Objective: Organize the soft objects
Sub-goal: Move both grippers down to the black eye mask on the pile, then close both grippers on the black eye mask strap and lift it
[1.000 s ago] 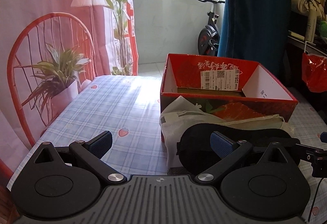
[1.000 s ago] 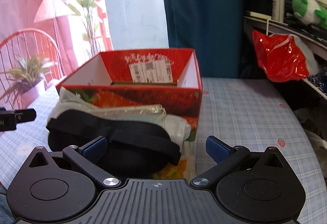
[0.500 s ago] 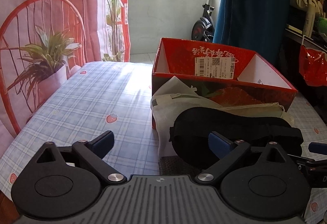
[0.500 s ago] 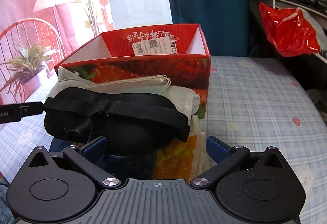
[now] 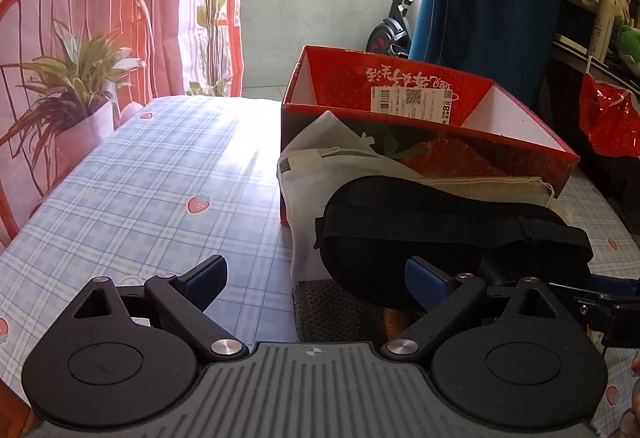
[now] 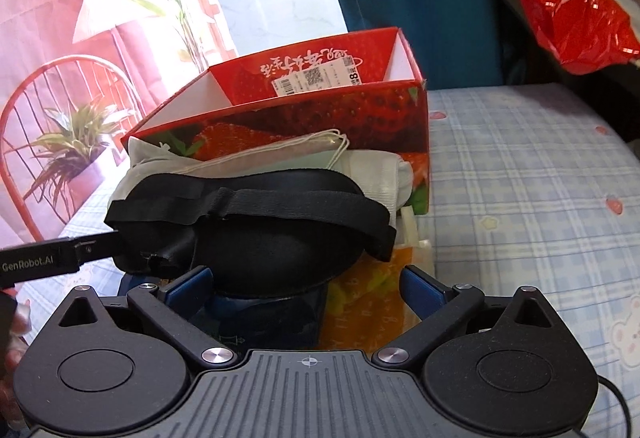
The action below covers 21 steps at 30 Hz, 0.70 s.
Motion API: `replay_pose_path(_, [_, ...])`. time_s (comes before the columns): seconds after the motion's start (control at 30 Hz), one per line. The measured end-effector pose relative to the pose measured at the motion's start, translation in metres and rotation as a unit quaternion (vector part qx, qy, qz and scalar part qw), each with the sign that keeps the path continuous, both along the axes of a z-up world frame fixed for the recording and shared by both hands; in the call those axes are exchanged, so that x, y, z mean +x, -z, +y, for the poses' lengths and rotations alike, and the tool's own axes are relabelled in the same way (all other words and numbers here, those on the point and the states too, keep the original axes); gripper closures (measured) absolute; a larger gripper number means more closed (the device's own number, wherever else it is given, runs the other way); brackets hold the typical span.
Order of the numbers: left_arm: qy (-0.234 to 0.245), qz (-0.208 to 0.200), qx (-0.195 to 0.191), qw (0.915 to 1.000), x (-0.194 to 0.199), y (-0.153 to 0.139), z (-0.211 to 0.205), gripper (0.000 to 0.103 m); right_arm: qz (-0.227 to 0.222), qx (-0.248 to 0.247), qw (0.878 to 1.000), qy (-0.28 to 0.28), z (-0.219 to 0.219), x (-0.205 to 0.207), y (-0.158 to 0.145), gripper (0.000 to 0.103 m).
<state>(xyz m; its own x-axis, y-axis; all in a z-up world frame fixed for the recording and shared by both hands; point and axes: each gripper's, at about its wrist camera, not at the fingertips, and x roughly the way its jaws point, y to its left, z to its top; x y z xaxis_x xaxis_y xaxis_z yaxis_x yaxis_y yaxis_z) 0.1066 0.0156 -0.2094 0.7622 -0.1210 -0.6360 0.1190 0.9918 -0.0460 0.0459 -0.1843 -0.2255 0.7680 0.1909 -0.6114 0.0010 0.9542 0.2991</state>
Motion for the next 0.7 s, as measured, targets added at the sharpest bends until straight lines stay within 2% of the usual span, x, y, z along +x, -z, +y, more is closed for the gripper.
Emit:
replay_pose_path(0.17, [-0.001, 0.008, -0.007, 0.9999, 0.004, 0.004, 0.001, 0.006, -0.004, 0.022, 1.000, -0.006, -0.002, 0.008, -0.002, 0.010])
replay_pose_path(0.47, [0.006, 0.012, -0.012, 0.9998, 0.007, 0.008, -0.003, 0.006, -0.050, 0.033, 0.998, -0.009, -0.010, 0.011, -0.025, 0.021])
replay_pose_path(0.7, [0.014, 0.019, -0.012, 0.9997, 0.010, 0.011, -0.005, 0.006, -0.078, 0.028, 0.997, -0.004, -0.016, 0.023, -0.039, 0.024])
